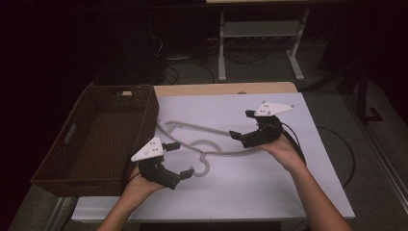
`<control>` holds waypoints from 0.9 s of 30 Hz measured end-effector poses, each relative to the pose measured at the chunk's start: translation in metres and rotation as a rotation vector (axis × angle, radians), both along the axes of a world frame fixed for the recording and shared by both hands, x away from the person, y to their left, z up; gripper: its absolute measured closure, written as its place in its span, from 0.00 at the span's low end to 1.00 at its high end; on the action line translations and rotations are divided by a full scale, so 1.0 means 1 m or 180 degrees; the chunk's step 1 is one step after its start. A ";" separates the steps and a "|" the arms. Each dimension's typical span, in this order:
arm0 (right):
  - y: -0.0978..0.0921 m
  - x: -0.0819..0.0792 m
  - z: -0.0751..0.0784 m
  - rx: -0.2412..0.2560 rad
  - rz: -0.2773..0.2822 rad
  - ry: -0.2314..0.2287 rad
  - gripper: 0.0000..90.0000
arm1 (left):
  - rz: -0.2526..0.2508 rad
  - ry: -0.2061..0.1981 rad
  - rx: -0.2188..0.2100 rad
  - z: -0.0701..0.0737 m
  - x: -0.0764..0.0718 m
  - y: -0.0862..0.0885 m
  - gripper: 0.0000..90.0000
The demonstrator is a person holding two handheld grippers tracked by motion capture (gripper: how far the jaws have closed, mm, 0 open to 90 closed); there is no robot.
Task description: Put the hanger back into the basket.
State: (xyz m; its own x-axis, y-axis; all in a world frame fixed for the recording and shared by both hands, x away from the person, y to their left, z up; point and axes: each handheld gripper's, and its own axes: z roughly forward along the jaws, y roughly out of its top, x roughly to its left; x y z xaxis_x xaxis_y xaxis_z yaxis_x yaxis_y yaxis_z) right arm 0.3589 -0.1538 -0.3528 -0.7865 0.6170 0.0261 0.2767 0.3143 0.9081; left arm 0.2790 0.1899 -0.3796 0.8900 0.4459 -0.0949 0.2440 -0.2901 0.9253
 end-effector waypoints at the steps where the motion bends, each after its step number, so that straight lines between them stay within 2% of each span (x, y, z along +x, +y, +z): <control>1: 0.001 0.002 -0.001 -0.0050 0.0039 0.0039 0.06 | -0.0003 0.0003 0.0008 -0.001 0.000 -0.001 0.00; 2: 0.003 0.005 -0.003 -0.0080 0.0078 0.0079 0.07 | -0.0013 0.0005 0.0031 -0.002 0.000 -0.001 0.00; 3: 0.006 0.009 -0.006 -0.0124 0.0193 0.0176 0.11 | -0.0017 0.0015 0.0035 -0.004 -0.001 -0.001 0.00; 4: 0.006 0.009 -0.006 -0.0124 0.0193 0.0176 0.11 | -0.0026 0.0022 0.0051 -0.004 -0.001 -0.001 0.00; 6: 0.009 0.013 -0.010 -0.0262 0.0328 0.0236 0.15 | -0.0032 0.0031 0.0042 -0.006 -0.001 -0.001 0.00; 7: 0.014 0.017 -0.014 -0.0343 0.0446 0.0333 0.19 | -0.0026 0.0042 0.0041 -0.006 -0.001 0.000 0.00; 8: 0.014 0.017 -0.014 -0.0343 0.0446 0.0333 0.19 | -0.0026 0.0042 0.0041 -0.006 -0.001 0.000 0.00; 9: 0.019 0.019 -0.017 -0.0423 0.0501 0.0389 0.24 | -0.0023 0.0042 0.0041 -0.007 -0.001 0.000 0.00; 10: 0.019 0.019 -0.017 -0.0423 0.0501 0.0389 0.24 | -0.0022 0.0047 0.0036 -0.007 -0.001 0.000 0.00; 11: 0.023 0.022 -0.022 -0.0514 0.0587 0.0453 0.29 | -0.0024 0.0045 0.0038 -0.007 -0.001 0.001 0.00; 12: 0.023 0.022 -0.022 -0.0514 0.0587 0.0453 0.29 | -0.0016 0.0052 0.0032 -0.007 -0.001 0.001 0.00; 14: 0.028 0.024 -0.029 -0.0611 0.0632 0.0537 0.33 | -0.0010 0.0063 0.0023 -0.008 -0.001 0.001 0.00; 15: 0.031 0.027 -0.038 -0.0810 0.0712 0.0546 0.37 | -0.0008 0.0063 0.0024 -0.008 -0.001 0.001 0.00; 16: 0.031 0.027 -0.038 -0.0810 0.0712 0.0546 0.37 | -0.0010 0.0061 0.0032 -0.008 -0.001 0.001 0.00; 17: 0.036 0.029 -0.048 -0.1010 0.0790 0.0583 0.42 | -0.0008 0.0066 0.0031 -0.008 -0.001 0.002 0.00; 19: 0.037 0.030 -0.051 -0.1052 0.0814 0.0588 0.44 | -0.0001 0.0068 0.0018 -0.008 -0.001 0.002 0.00; 20: 0.042 0.031 -0.057 -0.1140 0.0880 0.0609 0.49 | 0.0002 0.0067 0.0013 -0.008 -0.001 0.002 0.00; 22: 0.044 0.032 -0.060 -0.1186 0.0919 0.0601 0.52 | 0.0003 0.0068 0.0012 -0.008 -0.001 0.002 0.00; 23: 0.047 0.034 -0.065 -0.1257 0.1010 0.0587 0.57 | 0.0002 0.0066 0.0014 -0.008 -0.001 0.002 0.00; 26: 0.048 0.034 -0.069 -0.1321 0.1060 0.0597 0.62 | -0.0001 0.0070 0.0011 -0.008 -0.001 0.002 0.00; 27: 0.048 0.035 -0.071 -0.1349 0.1092 0.0562 0.64 | -0.0005 0.0071 0.0013 -0.008 -0.001 0.002 0.00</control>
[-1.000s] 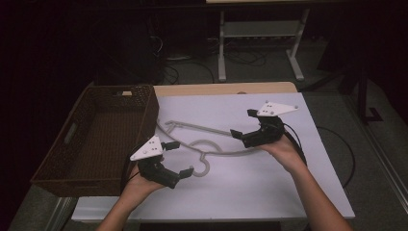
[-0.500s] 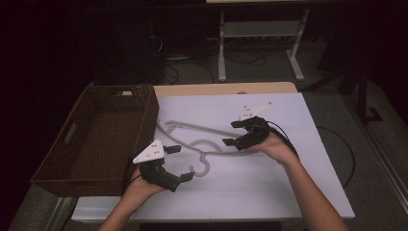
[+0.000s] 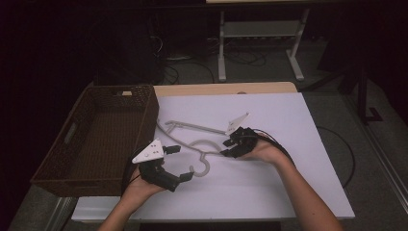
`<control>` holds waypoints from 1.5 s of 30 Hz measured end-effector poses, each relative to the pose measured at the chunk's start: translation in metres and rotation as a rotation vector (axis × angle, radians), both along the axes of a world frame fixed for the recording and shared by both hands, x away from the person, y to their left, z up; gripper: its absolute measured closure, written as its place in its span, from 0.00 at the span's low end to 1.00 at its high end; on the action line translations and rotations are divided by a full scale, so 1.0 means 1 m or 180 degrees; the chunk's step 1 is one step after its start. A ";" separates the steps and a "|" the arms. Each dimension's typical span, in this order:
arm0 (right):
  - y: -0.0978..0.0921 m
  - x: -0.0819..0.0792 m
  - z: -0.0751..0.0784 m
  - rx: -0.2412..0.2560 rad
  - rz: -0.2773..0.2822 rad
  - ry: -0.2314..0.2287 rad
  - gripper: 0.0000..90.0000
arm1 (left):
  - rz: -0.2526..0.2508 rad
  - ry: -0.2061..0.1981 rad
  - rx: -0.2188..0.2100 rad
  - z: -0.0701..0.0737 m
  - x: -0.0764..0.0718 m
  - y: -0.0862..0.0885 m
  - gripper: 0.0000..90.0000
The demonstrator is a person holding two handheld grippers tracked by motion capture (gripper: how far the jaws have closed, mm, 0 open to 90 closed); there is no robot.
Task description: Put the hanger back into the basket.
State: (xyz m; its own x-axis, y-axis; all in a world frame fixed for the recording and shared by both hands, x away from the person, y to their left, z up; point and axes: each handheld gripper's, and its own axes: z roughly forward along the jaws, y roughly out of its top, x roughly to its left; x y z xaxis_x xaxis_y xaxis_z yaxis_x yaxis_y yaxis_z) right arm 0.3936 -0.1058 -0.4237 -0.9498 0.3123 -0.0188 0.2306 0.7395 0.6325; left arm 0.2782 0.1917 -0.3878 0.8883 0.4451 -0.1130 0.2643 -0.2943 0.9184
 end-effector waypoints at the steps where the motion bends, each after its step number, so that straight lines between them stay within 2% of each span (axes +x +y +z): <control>1: 0.000 0.000 -0.002 -0.0031 -0.0007 0.0030 0.68 | -0.0001 0.0001 0.0002 0.000 0.000 0.000 0.00; 4: 0.000 0.001 -0.004 -0.0047 0.0017 0.0004 0.71 | -0.0005 -0.0001 0.0016 0.000 0.000 0.000 0.00; 5: 0.001 0.001 -0.005 -0.0064 0.0010 0.0029 0.72 | -0.0006 -0.0004 0.0015 0.000 0.000 0.000 0.00; 6: 0.002 0.002 -0.008 -0.0089 0.0075 0.0019 0.74 | -0.0005 0.0000 0.0015 0.000 0.000 0.000 0.00; 7: 0.002 0.001 -0.008 -0.0099 0.0041 0.0074 0.75 | -0.0003 0.0002 0.0010 0.000 0.000 0.000 0.00; 13: 0.003 0.002 -0.012 -0.0165 0.0085 0.0108 0.83 | -0.0005 0.0002 0.0012 0.000 0.000 0.000 0.00; 18: 0.002 0.004 -0.013 -0.0137 0.0116 0.0147 0.84 | -0.0011 0.0006 0.0008 0.000 0.000 0.000 0.00; 22: -0.002 0.005 -0.013 -0.0076 0.0186 0.0252 0.87 | -0.0015 0.0012 0.0004 0.000 0.000 -0.001 0.00; 24: -0.004 0.004 -0.012 -0.0093 0.0251 0.0302 0.89 | -0.0014 0.0014 0.0002 0.000 0.000 -0.001 0.00; 28: -0.007 0.002 -0.012 -0.0116 0.0270 0.0321 0.90 | -0.0013 0.0013 0.0002 0.000 0.000 -0.001 0.00; 33: -0.021 -0.002 -0.012 -0.0120 0.0217 0.0330 0.90 | -0.0015 0.0007 0.0011 0.000 0.000 -0.001 0.00; 38: -0.044 -0.010 -0.010 -0.0123 0.0062 0.0309 0.90 | -0.0010 0.0023 0.0022 -0.001 0.000 -0.001 0.00; 45: -0.063 -0.025 -0.008 -0.0109 0.0030 0.0332 0.90 | 0.0003 0.0030 0.0018 -0.001 0.000 -0.001 0.00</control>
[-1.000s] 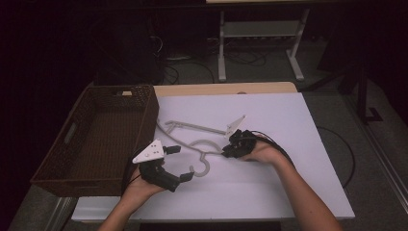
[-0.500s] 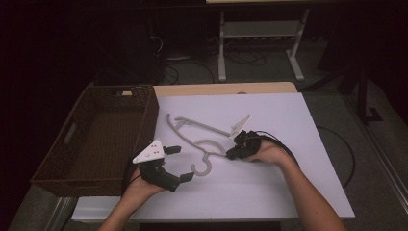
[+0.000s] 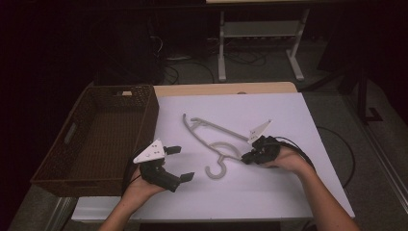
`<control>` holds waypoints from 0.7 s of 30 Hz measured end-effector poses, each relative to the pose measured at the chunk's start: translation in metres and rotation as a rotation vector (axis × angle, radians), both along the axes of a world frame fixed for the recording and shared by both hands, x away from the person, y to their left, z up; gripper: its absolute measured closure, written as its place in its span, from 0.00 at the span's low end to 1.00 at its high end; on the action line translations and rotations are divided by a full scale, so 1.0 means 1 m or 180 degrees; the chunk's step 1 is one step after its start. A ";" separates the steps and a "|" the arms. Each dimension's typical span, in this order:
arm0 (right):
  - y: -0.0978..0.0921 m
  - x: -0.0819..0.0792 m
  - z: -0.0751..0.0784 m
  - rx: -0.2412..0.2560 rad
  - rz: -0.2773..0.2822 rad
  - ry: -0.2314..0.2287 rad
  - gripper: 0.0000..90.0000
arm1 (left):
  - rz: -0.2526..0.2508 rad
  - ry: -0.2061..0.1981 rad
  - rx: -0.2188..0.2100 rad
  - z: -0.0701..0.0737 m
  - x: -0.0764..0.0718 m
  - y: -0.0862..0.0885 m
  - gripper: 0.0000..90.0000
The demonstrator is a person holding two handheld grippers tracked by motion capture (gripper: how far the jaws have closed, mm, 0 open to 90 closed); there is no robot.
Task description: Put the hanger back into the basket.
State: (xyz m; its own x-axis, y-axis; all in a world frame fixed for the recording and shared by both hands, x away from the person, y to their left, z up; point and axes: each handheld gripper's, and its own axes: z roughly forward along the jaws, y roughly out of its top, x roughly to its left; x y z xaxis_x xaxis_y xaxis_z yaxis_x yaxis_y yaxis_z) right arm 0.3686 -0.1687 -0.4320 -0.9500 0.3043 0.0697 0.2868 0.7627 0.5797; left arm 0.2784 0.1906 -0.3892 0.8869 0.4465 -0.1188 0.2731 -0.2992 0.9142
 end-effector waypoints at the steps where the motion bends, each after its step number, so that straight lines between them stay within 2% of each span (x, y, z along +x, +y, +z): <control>1: -0.004 -0.005 0.000 -0.0021 -0.0002 -0.0003 0.90 | 0.0000 -0.0006 0.0004 0.000 0.000 0.000 0.00; 8: -0.016 -0.023 0.001 -0.0022 0.0013 -0.0004 0.90 | 0.0005 -0.0007 0.0004 0.000 0.000 0.000 0.00; 13: -0.022 -0.038 0.000 -0.0064 0.0101 0.0027 0.90 | 0.0004 -0.0013 0.0012 0.000 0.000 0.000 0.00; 19: -0.024 -0.042 -0.001 -0.0041 0.0128 0.0044 0.89 | -0.0003 -0.0012 0.0018 0.000 0.000 -0.001 0.00; 21: -0.027 -0.042 0.004 0.0046 0.0101 0.0032 0.81 | -0.0001 -0.0011 0.0024 0.000 0.000 0.000 0.00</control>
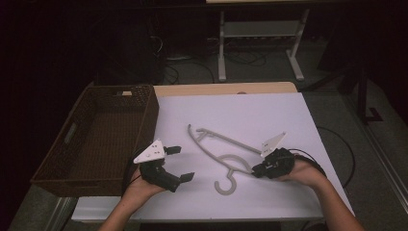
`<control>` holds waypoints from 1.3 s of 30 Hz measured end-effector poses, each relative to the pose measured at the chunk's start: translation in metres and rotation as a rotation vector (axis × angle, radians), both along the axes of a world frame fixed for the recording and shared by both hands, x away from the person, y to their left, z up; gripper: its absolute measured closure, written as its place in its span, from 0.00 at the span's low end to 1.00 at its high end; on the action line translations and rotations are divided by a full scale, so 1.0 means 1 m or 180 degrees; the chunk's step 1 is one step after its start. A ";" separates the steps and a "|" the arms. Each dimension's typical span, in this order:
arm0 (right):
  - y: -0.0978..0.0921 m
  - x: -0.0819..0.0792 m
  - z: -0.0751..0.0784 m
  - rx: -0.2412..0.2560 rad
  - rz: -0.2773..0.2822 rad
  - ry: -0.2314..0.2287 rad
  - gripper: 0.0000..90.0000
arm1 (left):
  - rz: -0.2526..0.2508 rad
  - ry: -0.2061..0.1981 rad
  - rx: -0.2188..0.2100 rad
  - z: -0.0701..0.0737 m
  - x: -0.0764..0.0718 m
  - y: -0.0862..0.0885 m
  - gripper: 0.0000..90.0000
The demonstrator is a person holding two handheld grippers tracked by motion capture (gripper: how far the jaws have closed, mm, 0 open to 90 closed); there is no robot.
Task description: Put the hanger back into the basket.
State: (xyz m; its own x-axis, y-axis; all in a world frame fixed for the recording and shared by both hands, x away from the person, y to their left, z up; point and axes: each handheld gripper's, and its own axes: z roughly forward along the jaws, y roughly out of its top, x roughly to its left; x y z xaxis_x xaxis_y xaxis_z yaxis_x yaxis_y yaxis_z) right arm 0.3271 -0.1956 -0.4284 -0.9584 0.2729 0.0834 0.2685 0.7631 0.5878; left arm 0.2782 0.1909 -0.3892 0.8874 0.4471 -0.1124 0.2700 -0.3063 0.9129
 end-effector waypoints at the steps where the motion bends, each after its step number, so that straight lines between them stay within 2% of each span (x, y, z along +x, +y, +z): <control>1: -0.002 0.001 0.004 0.0072 -0.0037 -0.0025 0.79 | 0.0000 0.0000 0.0000 0.000 0.000 0.000 0.00; 3: -0.004 0.001 0.008 0.0120 -0.0077 -0.0047 0.78 | 0.0002 -0.0006 -0.0005 0.000 0.000 0.001 0.00; 4: -0.009 0.003 0.018 0.0211 -0.0204 -0.0134 0.75 | 0.0003 -0.0007 -0.0004 0.000 0.000 0.001 0.00; 5: -0.009 0.003 0.018 0.0211 -0.0204 -0.0134 0.75 | 0.0008 -0.0005 -0.0006 0.000 0.000 0.001 0.00; 7: -0.013 0.005 0.024 0.0216 -0.0484 -0.0213 0.75 | 0.0004 -0.0005 -0.0009 0.000 0.000 0.001 0.00; 8: -0.018 0.013 0.026 0.0202 -0.0700 -0.0331 0.75 | 0.0003 0.0011 -0.0007 -0.001 0.000 0.000 0.00; 9: -0.018 0.013 0.026 0.0202 -0.0700 -0.0331 0.75 | 0.0003 0.0011 -0.0007 -0.001 0.000 0.000 0.00; 10: -0.017 0.022 0.027 0.0207 -0.0908 -0.0355 0.76 | 0.0006 0.0019 -0.0013 -0.001 0.000 0.000 0.00; 11: -0.017 0.022 0.027 0.0207 -0.0908 -0.0355 0.76 | 0.0002 0.0019 -0.0008 -0.001 0.000 -0.001 0.00; 13: -0.012 0.032 0.026 0.0225 -0.0962 -0.0353 0.76 | -0.0007 0.0011 0.0006 -0.001 0.000 -0.001 0.00; 14: 0.000 0.042 0.022 0.0227 -0.0934 -0.0323 0.75 | -0.0013 0.0018 0.0001 -0.002 0.000 -0.001 0.00; 15: 0.000 0.042 0.022 0.0227 -0.0934 -0.0323 0.75 | -0.0013 0.0018 0.0001 -0.002 0.000 -0.001 0.00; 16: 0.011 0.050 0.020 0.0231 -0.0909 -0.0300 0.74 | -0.0018 0.0025 0.0001 -0.002 0.000 -0.002 0.00; 17: 0.011 0.050 0.020 0.0231 -0.0909 -0.0300 0.74 | -0.0018 0.0025 0.0001 -0.002 0.000 -0.002 0.00; 18: 0.025 0.058 0.018 0.0228 -0.0873 -0.0295 0.73 | -0.0011 0.0036 -0.0013 -0.003 0.000 -0.002 0.00; 19: 0.025 0.058 0.018 0.0228 -0.0873 -0.0295 0.73 | -0.0011 0.0036 -0.0013 -0.003 0.000 -0.002 0.00; 20: 0.039 0.068 0.016 0.0215 -0.0829 -0.0302 0.73 | -0.0016 0.0031 -0.0003 -0.003 0.001 -0.001 0.00; 21: 0.039 0.068 0.016 0.0215 -0.0829 -0.0302 0.73 | -0.0016 0.0031 -0.0003 -0.003 0.001 -0.001 0.00; 25: 0.070 0.088 0.010 0.0205 -0.0821 -0.0279 0.73 | -0.0017 0.0034 -0.0016 -0.003 0.001 -0.001 0.00; 29: 0.082 0.098 0.004 0.0214 -0.0799 -0.0265 0.75 | -0.0016 0.0041 -0.0022 -0.003 0.001 -0.001 0.00; 30: 0.085 0.100 0.002 0.0208 -0.0803 -0.0225 0.75 | -0.0022 0.0037 -0.0014 -0.003 0.001 -0.001 0.00; 33: 0.093 0.106 -0.003 0.0158 -0.0747 -0.0240 0.77 | -0.0030 0.0034 0.0003 -0.003 0.001 -0.002 0.00; 39: 0.101 0.113 -0.007 0.0088 -0.0727 -0.0223 0.85 | -0.0034 0.0036 0.0012 -0.003 0.001 -0.002 0.00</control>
